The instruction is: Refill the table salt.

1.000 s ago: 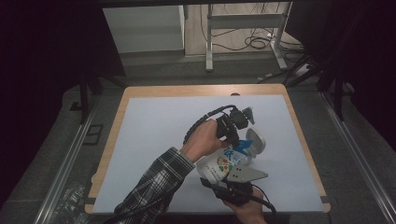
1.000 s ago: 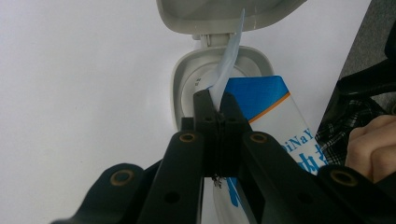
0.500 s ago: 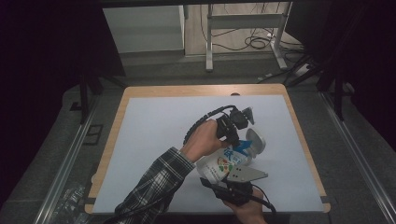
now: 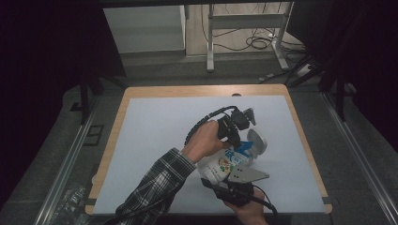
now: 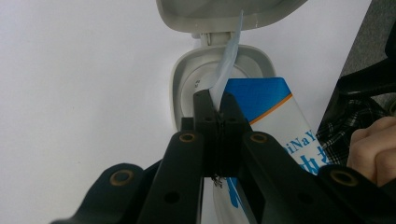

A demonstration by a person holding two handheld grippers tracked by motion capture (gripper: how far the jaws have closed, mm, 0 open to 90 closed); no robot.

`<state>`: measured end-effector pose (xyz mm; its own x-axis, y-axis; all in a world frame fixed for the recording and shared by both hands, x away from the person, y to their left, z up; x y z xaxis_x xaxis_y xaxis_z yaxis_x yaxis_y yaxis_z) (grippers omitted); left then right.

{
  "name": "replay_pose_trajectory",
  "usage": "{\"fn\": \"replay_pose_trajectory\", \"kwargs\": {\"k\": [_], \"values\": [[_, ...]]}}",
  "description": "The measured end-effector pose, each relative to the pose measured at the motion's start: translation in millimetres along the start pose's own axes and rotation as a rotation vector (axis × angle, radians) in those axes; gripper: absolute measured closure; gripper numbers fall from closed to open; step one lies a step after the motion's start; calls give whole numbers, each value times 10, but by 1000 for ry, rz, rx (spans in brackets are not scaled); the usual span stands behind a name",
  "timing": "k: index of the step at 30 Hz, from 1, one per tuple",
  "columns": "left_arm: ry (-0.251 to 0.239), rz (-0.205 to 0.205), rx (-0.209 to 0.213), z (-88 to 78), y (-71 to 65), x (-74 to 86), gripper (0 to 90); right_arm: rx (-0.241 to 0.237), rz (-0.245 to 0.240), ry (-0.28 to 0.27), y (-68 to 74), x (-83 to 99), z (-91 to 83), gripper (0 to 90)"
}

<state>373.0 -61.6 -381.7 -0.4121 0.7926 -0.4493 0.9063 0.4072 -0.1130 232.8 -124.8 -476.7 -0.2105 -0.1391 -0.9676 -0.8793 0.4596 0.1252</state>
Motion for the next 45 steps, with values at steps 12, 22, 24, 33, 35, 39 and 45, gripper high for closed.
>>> {"fn": "replay_pose_trajectory", "kwargs": {"k": [12,22,24,33,35,39,45], "values": [[0,-4,3,2,9,3,895,3,-1,-1,6,2,5,733],[4,-3,3,6,14,0,896,5,-1,-4,9,2,9,734],[5,-4,4,6,15,-1,895,6,-1,-5,9,1,11,733],[11,-4,5,9,18,-8,895,7,-6,-4,8,-2,13,734],[13,-6,5,9,19,-8,896,6,-5,-5,10,-2,14,733],[16,-3,5,11,16,-13,896,8,-8,-5,11,-3,15,733],[17,-4,5,15,16,-12,896,9,-10,-5,12,-2,17,733]]}}
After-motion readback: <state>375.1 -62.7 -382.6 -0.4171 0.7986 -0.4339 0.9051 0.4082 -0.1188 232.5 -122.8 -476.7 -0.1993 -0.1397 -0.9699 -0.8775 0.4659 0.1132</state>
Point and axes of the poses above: each handheld gripper's, and its own axes: z roughly forward along the jaws, x roughly out of its underside, y roughly to its left, the point moved 1 cm from there along z, roughly forward along the jaws, and after that the axes turned 8 degrees about -y, right-handed, at the moved point
